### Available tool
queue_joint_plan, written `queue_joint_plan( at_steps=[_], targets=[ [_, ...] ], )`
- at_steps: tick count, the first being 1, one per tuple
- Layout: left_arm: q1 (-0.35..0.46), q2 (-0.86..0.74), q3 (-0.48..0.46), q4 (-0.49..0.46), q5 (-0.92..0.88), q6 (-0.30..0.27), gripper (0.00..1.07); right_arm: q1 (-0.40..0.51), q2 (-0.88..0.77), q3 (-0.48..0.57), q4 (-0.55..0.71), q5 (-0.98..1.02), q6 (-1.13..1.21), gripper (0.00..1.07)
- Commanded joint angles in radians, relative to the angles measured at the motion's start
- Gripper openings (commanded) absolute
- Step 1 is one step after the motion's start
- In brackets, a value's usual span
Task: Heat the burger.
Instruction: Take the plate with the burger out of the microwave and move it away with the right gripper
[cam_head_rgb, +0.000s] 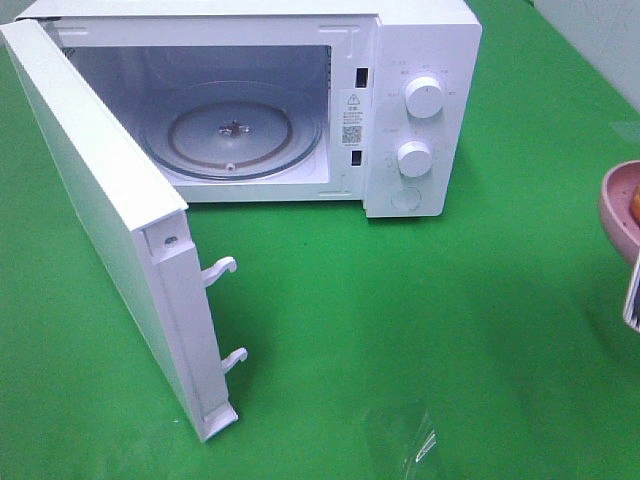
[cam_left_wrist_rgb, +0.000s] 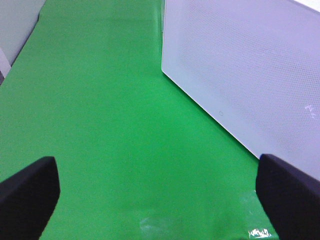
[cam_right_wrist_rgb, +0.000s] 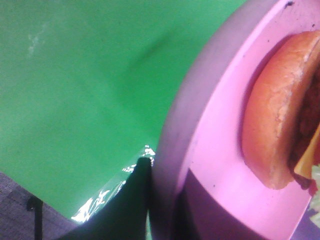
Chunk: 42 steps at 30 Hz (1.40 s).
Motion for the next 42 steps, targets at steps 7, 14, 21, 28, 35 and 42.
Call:
queue_joint_plan(
  at_steps=[7, 14, 21, 28, 35, 42],
  targets=[
    [0.003, -0.005, 0.0, -0.002, -0.011, -0.006, 1.0, -0.003, 0.193, -0.008, -0.122, 0.038, 0.356, 0.0],
    [0.003, -0.005, 0.0, -0.002, -0.011, -0.006, 1.0, -0.007, 0.358, -0.008, -0.174, 0.029, 0.612, 0.0],
    [0.003, -0.005, 0.0, -0.002, -0.011, -0.006, 1.0, -0.026, 0.502, -0.008, -0.196, -0.004, 0.742, 0.0],
    [0.003, -0.005, 0.0, -0.002, -0.011, -0.006, 1.0, -0.092, 0.583, -0.008, -0.213, -0.075, 0.786, 0.0],
    [0.003, -0.005, 0.0, -0.002, -0.011, -0.006, 1.0, -0.191, 0.677, -0.046, -0.268, -0.127, 0.862, 0.0],
    [0.003, -0.005, 0.0, -0.002, -0.011, -0.006, 1.0, -0.262, 0.76, -0.07, -0.271, -0.187, 0.862, 0.06]
  ],
)
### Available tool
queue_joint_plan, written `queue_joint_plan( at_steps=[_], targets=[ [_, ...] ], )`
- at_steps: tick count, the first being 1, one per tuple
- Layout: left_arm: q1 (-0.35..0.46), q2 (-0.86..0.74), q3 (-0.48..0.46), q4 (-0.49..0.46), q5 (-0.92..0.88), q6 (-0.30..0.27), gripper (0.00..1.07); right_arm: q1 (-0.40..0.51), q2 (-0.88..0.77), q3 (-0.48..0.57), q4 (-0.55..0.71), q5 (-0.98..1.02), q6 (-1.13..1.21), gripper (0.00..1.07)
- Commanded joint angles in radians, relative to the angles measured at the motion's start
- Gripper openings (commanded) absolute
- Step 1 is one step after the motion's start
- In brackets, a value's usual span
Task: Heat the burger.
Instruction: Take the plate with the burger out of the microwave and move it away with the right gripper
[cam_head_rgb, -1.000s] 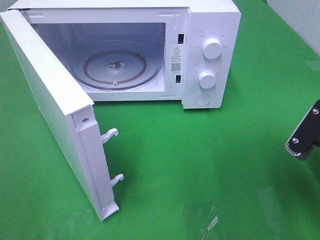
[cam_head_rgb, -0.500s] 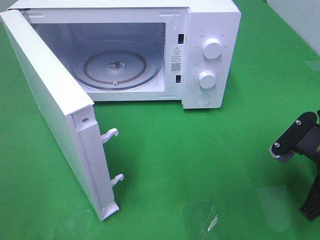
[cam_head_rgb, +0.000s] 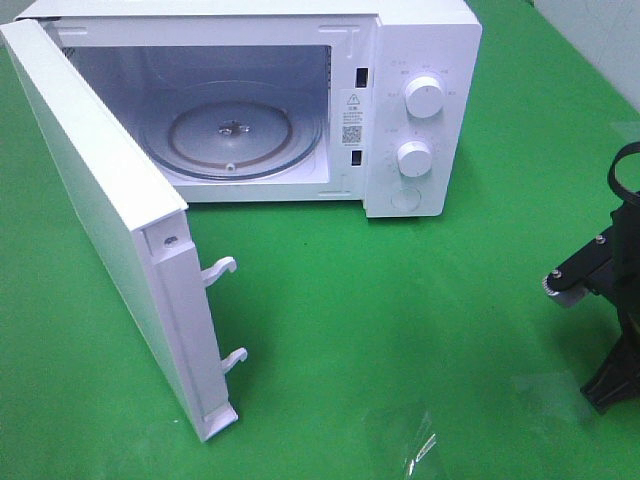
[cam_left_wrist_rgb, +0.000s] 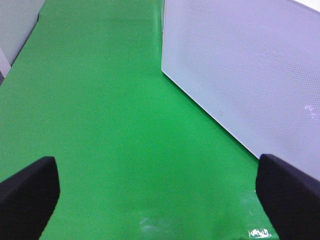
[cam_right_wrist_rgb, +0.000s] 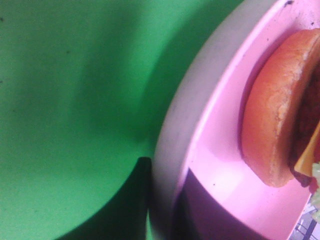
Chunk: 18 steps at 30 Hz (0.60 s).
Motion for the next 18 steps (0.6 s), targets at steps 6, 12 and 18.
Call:
queue_joint_plan(
  at_steps=[6, 12, 18],
  targets=[
    [0.003, -0.005, 0.0, -0.002, -0.011, -0.006, 1.0, -0.019, 0.027, -0.006, -0.021, -0.015, 0.027, 0.24],
    [0.003, -0.005, 0.0, -0.002, -0.011, -0.006, 1.0, -0.018, 0.02, -0.007, 0.046, -0.015, 0.001, 0.5],
    [0.003, -0.005, 0.0, -0.002, -0.011, -0.006, 1.0, -0.016, -0.065, -0.062, 0.227, -0.014, -0.183, 0.66]
  ],
)
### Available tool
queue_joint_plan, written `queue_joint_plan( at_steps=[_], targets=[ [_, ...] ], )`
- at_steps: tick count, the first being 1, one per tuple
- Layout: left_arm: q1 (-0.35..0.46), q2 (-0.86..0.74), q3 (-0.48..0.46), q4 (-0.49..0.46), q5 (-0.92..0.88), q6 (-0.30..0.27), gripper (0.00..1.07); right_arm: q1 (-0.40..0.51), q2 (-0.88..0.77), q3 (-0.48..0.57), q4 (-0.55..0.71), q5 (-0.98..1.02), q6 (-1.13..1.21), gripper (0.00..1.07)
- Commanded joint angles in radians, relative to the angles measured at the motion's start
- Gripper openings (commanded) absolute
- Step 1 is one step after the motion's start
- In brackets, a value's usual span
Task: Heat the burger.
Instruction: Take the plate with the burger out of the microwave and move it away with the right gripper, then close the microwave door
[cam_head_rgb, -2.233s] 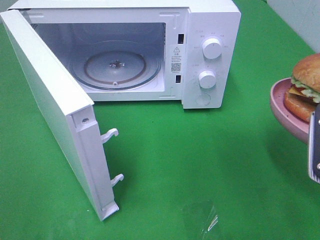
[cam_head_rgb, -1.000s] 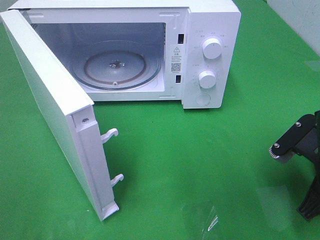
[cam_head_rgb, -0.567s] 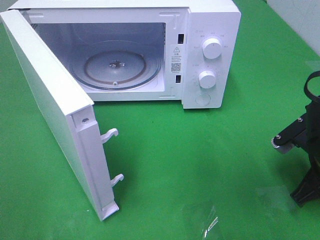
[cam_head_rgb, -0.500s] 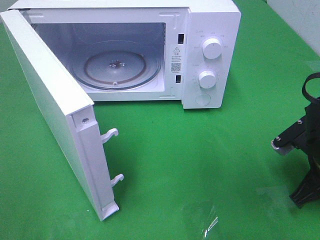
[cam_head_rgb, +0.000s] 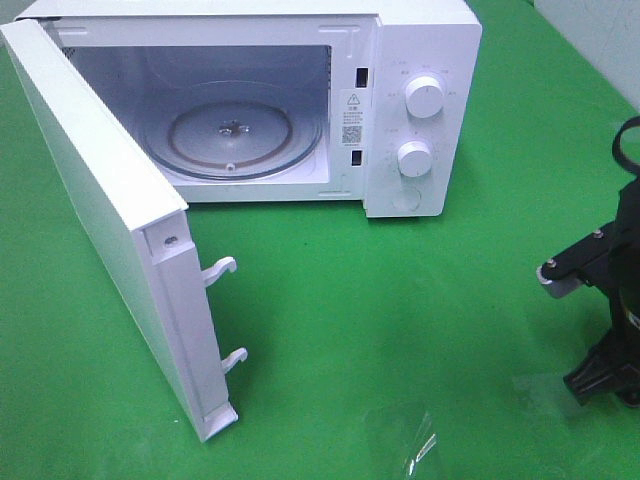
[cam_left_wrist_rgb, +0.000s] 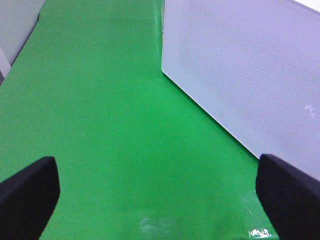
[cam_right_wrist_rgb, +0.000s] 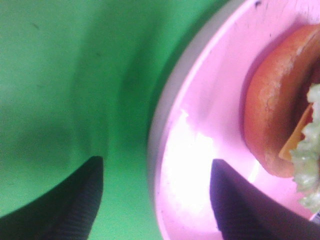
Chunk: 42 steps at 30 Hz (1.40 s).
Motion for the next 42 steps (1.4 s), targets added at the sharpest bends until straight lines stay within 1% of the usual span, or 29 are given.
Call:
queue_joint_plan(
  at_steps=[1, 2, 3, 4, 5, 6, 7, 8, 9, 10, 11, 12, 13, 15, 18, 19, 22, 23, 24, 26, 27, 30, 31, 32, 33, 34, 39, 40, 42],
  targets=[
    [0.003, -0.005, 0.0, -0.002, -0.011, -0.006, 1.0, -0.002, -0.047, -0.025, 0.081, 0.006, -0.093, 0.66],
    [0.003, -0.005, 0.0, -0.002, -0.011, -0.006, 1.0, -0.002, -0.099, -0.042, 0.16, 0.005, -0.17, 0.66],
    [0.003, -0.005, 0.0, -0.002, -0.011, -0.006, 1.0, -0.002, -0.099, -0.042, 0.16, 0.005, -0.17, 0.66],
    [0.003, -0.005, 0.0, -0.002, -0.011, -0.006, 1.0, -0.002, -0.152, -0.056, 0.242, 0.0, -0.247, 0.66],
    [0.003, -0.005, 0.0, -0.002, -0.011, -0.006, 1.0, -0.002, -0.152, -0.056, 0.242, 0.0, -0.247, 0.66],
    [0.003, -0.005, 0.0, -0.002, -0.011, -0.006, 1.0, -0.002, -0.21, -0.064, 0.327, -0.002, -0.338, 0.66],
    [0.003, -0.005, 0.0, -0.002, -0.011, -0.006, 1.0, -0.002, -0.21, -0.064, 0.327, -0.002, -0.338, 0.66],
    [0.003, -0.005, 0.0, -0.002, -0.011, -0.006, 1.0, -0.002, -0.28, -0.066, 0.426, -0.005, -0.416, 0.66],
    [0.003, -0.005, 0.0, -0.002, -0.011, -0.006, 1.0, -0.002, -0.28, -0.066, 0.426, -0.005, -0.416, 0.66],
    [0.003, -0.005, 0.0, -0.002, -0.011, -0.006, 1.0, -0.002, -0.343, -0.066, 0.509, -0.007, -0.486, 0.67],
    [0.003, -0.005, 0.0, -0.002, -0.011, -0.006, 1.0, -0.002, -0.343, -0.066, 0.509, -0.007, -0.486, 0.67],
    [0.003, -0.005, 0.0, -0.002, -0.011, -0.006, 1.0, -0.002, -0.412, -0.066, 0.567, 0.009, -0.546, 0.68],
    [0.003, -0.005, 0.0, -0.002, -0.011, -0.006, 1.0, -0.002, -0.412, -0.066, 0.567, 0.009, -0.546, 0.68],
    [0.003, -0.005, 0.0, -0.002, -0.011, -0.006, 1.0, -0.002, -0.535, -0.066, 0.617, 0.037, -0.605, 0.7],
    [0.003, -0.005, 0.0, -0.002, -0.011, -0.006, 1.0, -0.002, -0.594, -0.066, 0.637, 0.049, -0.623, 0.71],
    [0.003, -0.005, 0.0, -0.002, -0.011, -0.006, 1.0, -0.002, -0.655, -0.066, 0.655, 0.064, -0.638, 0.73],
    [0.003, -0.005, 0.0, -0.002, -0.011, -0.006, 1.0, -0.002, -0.684, -0.066, 0.658, 0.072, -0.638, 0.73],
    [0.003, -0.005, 0.0, -0.002, -0.011, -0.006, 1.0, -0.002, -0.738, -0.066, 0.658, 0.094, -0.638, 0.74],
    [0.003, -0.005, 0.0, -0.002, -0.011, -0.006, 1.0, -0.002, -0.738, -0.066, 0.658, 0.094, -0.638, 0.74],
    [0.003, -0.005, 0.0, -0.002, -0.011, -0.006, 1.0, -0.002, -0.835, -0.059, 0.658, 0.142, -0.635, 0.74],
    [0.003, -0.005, 0.0, -0.002, -0.011, -0.006, 1.0, -0.002, -0.835, -0.059, 0.658, 0.142, -0.635, 0.74],
    [0.003, -0.005, 0.0, -0.002, -0.011, -0.006, 1.0, -0.002, -0.939, -0.032, 0.658, 0.185, -0.635, 0.74],
    [0.003, -0.005, 0.0, -0.002, -0.011, -0.006, 1.0, -0.002, -0.939, -0.032, 0.658, 0.185, -0.635, 0.74],
    [0.003, -0.005, 0.0, -0.002, -0.011, -0.006, 1.0, -0.002, -1.001, -0.015, 0.658, 0.201, -0.635, 0.74],
    [0.003, -0.005, 0.0, -0.002, -0.011, -0.006, 1.0, -0.002, -1.001, -0.015, 0.658, 0.201, -0.635, 0.74],
    [0.003, -0.005, 0.0, -0.002, -0.011, -0.006, 1.0, -0.002, -1.065, 0.004, 0.658, 0.215, -0.635, 0.74],
    [0.003, -0.005, 0.0, -0.002, -0.011, -0.006, 1.0, -0.002, -1.145, 0.031, 0.658, 0.222, -0.634, 0.74],
    [0.003, -0.005, 0.0, -0.002, -0.011, -0.006, 1.0, -0.002, -1.206, 0.048, 0.658, 0.22, -0.634, 0.74],
    [0.003, -0.005, 0.0, -0.002, -0.011, -0.006, 1.0, -0.002, -1.267, 0.066, 0.658, 0.22, -0.634, 0.74]
  ],
)
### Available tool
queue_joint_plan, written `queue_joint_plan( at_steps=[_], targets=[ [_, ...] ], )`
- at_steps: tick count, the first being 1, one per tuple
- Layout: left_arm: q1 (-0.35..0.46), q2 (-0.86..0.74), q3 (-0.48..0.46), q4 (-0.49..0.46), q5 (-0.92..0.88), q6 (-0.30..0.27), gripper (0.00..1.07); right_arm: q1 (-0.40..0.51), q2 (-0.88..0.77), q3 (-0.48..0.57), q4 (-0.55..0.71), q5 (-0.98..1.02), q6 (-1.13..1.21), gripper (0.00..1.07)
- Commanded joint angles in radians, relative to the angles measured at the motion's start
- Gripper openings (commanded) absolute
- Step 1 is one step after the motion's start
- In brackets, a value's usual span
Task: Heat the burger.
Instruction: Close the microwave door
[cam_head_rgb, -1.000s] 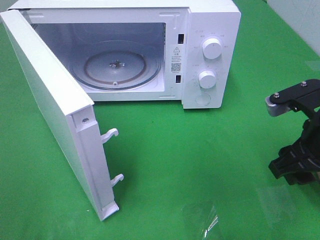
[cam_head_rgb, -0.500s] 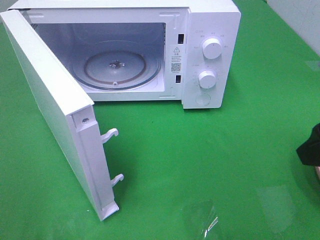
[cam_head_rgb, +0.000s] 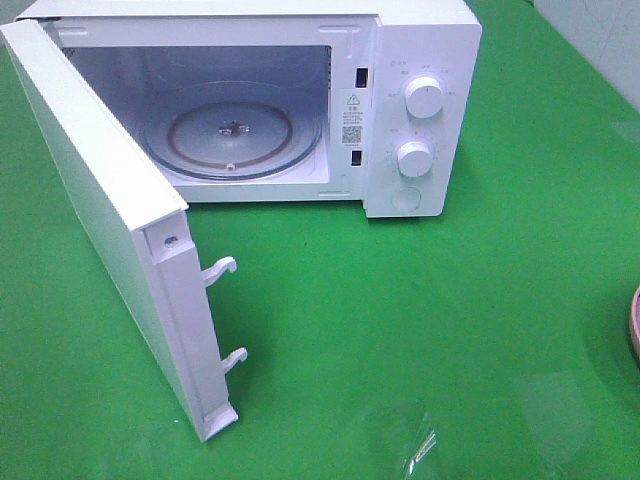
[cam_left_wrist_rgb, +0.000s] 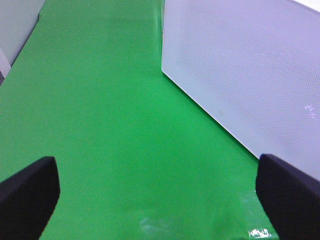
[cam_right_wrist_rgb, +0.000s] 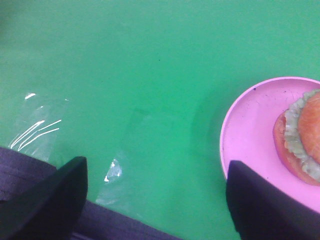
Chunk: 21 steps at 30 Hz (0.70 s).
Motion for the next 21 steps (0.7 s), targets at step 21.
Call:
queue_joint_plan(
  at_steps=[21],
  targets=[
    [0.003, -0.005, 0.0, -0.002, -0.011, -0.006, 1.0, -0.301, -0.488, 0.042, 0.059, 0.034, -0.047, 0.74]
  ],
)
